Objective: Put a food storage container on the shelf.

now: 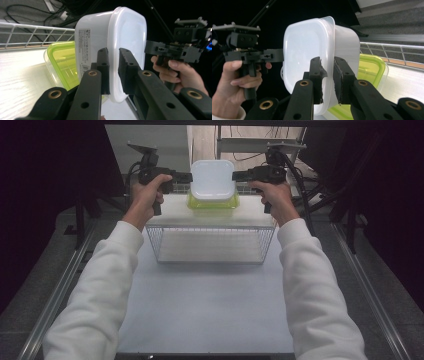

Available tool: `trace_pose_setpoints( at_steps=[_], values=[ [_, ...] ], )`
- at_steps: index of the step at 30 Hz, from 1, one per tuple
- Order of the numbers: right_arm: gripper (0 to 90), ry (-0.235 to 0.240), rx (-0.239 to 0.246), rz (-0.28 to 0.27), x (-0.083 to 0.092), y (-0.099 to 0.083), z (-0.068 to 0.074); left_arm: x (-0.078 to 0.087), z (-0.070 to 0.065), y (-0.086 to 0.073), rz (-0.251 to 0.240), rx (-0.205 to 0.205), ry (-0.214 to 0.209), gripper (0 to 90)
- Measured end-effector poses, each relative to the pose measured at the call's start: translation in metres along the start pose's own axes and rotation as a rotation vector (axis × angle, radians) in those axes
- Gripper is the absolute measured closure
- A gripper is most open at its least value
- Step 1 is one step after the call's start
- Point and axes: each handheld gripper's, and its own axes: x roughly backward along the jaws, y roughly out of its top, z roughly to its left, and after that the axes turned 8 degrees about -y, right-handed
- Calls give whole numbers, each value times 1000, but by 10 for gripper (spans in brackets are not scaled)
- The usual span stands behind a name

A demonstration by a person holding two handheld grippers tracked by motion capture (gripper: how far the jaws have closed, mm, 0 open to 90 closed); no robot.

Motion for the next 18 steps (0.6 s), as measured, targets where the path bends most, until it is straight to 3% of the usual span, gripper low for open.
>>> trace_pose_setpoints(
  at_steps=[12,18],
  values=[
    [744,7,-124,35,-12,11,-14,-7,16,11,-26,97,-33,783],
    [736,15,-171,46,-16,13,-20,-10,22,12,-42,124,-47,780]
  ],
)
